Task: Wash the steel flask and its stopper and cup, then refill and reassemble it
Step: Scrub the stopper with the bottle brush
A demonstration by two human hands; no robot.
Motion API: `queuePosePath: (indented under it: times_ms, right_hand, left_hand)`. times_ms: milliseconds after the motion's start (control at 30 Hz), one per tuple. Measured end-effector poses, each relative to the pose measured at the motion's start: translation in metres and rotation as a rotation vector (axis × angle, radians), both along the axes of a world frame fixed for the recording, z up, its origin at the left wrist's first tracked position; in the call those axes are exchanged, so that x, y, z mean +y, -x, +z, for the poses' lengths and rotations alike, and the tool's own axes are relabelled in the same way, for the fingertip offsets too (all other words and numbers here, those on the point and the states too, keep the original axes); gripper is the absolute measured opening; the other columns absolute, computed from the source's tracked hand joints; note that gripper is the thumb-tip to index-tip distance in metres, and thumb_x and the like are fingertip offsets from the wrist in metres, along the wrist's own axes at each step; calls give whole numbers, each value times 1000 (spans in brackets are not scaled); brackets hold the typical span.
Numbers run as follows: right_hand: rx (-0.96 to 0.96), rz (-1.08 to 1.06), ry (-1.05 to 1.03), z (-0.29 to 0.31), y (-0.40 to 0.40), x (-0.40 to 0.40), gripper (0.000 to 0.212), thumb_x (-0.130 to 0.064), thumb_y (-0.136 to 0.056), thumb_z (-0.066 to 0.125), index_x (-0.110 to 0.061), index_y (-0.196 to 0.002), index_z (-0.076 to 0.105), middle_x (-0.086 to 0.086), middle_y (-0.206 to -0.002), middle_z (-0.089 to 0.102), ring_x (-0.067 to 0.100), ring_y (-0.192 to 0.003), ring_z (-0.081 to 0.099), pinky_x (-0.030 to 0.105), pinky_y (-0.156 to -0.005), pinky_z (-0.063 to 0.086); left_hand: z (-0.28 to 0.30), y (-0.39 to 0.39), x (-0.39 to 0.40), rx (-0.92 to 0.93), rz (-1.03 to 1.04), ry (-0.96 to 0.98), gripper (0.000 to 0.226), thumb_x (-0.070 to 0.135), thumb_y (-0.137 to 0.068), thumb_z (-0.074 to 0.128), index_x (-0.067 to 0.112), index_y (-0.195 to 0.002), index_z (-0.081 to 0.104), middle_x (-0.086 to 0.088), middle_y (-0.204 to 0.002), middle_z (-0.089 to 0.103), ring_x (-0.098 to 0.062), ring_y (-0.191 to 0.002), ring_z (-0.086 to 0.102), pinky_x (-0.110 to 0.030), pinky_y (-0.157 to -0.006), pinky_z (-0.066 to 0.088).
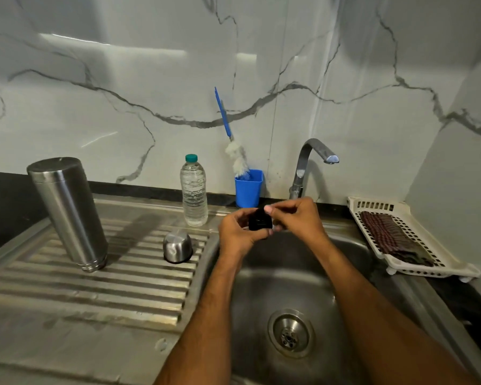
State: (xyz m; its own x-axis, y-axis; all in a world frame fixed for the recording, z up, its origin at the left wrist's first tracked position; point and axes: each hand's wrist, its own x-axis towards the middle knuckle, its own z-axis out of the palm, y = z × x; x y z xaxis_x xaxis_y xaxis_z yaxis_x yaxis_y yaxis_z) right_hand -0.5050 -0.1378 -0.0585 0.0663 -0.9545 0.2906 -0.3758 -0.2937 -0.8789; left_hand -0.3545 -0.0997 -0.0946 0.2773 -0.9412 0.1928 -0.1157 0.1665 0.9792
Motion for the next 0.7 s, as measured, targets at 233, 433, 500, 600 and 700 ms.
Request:
queuePosePath:
  times_ms: [233, 433, 500, 600, 700]
  right_hand:
    - [31, -182, 92, 37, -55, -65, 5, -14, -85, 80, -8, -86, 80, 3, -71, 75, 8, -57, 68, 19, -58, 57]
    - [295, -240, 155, 54, -97, -113, 34, -30, -75, 84, -5, -69, 62, 2, -64, 57, 14, -59, 54, 30, -54, 40]
    - [378, -220, 148, 52, -109, -124, 45, -47, -73, 83, -9, -82, 62, 0, -77, 59, 16, -72, 57, 29, -59, 42]
    - [524, -208, 144, 45, -120, -133, 64, -62, -73, 79, -7, -104, 66, 5, -99, 68, 23, -91, 66, 31, -70, 50]
    - [536, -243, 153, 45, -122, -134, 47, -42, -76, 78, -8, -105, 64, 8, -102, 67, 28, -95, 66, 30, -66, 45]
  left_hand:
    - [-6, -17, -19, -123, 235, 23, 59, 6, -58, 95, 16, -111, 73, -2, -104, 76, -13, -95, 71, -32, -94, 58]
    - [-10, -22, -27, -118, 258, 17, 61, 8, -58, 96, 14, -112, 69, -4, -107, 74, -16, -98, 70, -32, -94, 57]
    - [-13, -21, -29, -126, 276, 25, 60, 11, -56, 97, 16, -109, 68, -3, -104, 74, -17, -96, 71, -36, -91, 59]
    - [-16, -18, -30, -129, 279, 48, 60, 14, -54, 98, 16, -107, 68, 1, -101, 74, -13, -93, 71, -34, -87, 60]
    - [-17, -17, -29, -173, 241, 71, 66, 21, -56, 99, 19, -114, 69, 6, -102, 74, -7, -91, 69, -24, -84, 58]
